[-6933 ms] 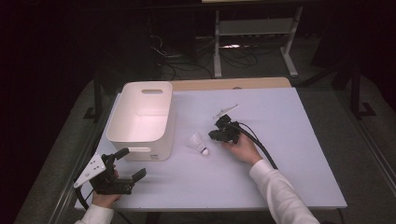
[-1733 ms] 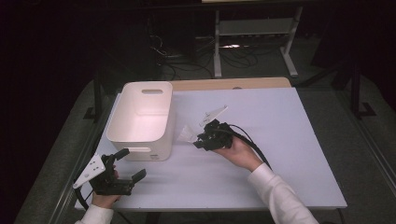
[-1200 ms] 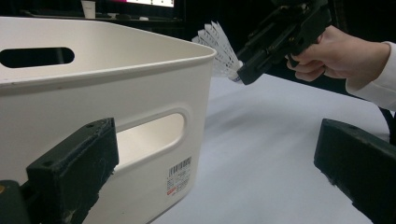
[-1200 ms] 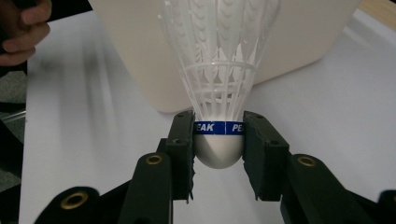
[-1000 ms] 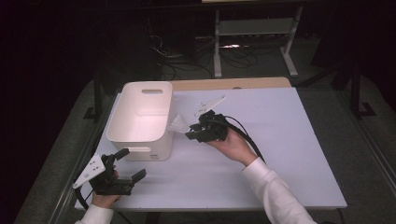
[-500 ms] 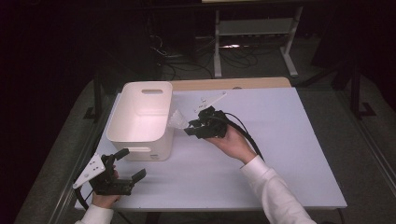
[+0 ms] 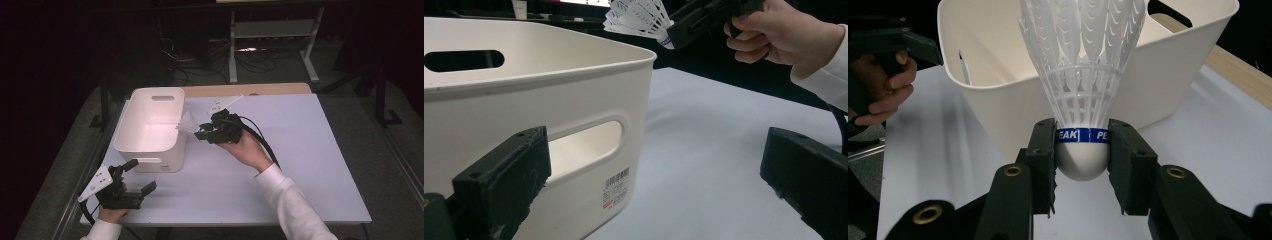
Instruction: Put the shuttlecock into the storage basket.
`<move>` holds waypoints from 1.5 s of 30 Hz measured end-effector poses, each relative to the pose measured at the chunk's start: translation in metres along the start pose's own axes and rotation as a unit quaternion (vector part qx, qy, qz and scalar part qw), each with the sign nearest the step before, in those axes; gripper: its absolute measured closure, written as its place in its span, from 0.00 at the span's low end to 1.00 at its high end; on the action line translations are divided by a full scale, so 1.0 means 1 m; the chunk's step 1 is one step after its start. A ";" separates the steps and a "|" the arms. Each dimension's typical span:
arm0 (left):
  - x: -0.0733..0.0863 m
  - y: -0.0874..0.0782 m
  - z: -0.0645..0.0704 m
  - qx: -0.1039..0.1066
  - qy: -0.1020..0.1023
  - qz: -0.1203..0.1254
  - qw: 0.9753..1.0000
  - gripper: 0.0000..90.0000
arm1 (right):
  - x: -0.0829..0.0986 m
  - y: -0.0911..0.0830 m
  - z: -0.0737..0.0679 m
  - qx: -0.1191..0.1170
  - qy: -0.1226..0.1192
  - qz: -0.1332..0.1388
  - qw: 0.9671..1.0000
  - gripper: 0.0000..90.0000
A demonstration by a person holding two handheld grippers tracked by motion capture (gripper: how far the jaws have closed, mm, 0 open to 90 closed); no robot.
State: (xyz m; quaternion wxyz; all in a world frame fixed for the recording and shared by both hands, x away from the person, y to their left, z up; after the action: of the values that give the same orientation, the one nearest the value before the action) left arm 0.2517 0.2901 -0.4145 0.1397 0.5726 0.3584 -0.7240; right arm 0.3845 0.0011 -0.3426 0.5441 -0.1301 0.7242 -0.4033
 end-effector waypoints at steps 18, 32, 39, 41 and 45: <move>0.000 0.000 0.000 0.001 -0.001 0.001 1.000 0.00 | -0.025 0.001 -0.007 -0.004 -0.014 0.010 1.000 0.71; 0.000 0.001 0.000 0.002 -0.001 0.001 1.000 0.00 | -0.043 0.001 -0.010 -0.009 -0.023 0.001 1.000 0.71; 0.000 0.000 0.000 0.001 0.001 -0.001 1.000 0.00 | -0.054 0.005 -0.014 -0.013 -0.033 -0.004 0.999 0.71; 0.000 0.000 0.000 0.001 0.001 -0.001 1.000 0.00 | -0.056 0.007 -0.014 -0.014 -0.036 -0.006 0.999 0.71; 0.000 0.000 0.000 0.002 0.001 -0.001 1.000 0.00 | -0.060 0.009 -0.015 -0.017 -0.036 -0.006 0.999 0.71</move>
State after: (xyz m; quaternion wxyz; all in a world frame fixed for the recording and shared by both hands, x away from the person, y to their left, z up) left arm 0.2521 0.2902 -0.4147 0.1378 0.5735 0.3577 -0.7240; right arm 0.3953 0.0511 -0.3072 0.5647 -0.1582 0.7104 -0.3891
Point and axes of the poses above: each handheld gripper's, and its own axes: y roughly forward along the jaws, x roughly out of its underside, z roughly to its right, the point moved 3 cm from there along y, roughly forward along the jaws, and after that the axes turned 12 degrees about -z, right-handed, at the moved point
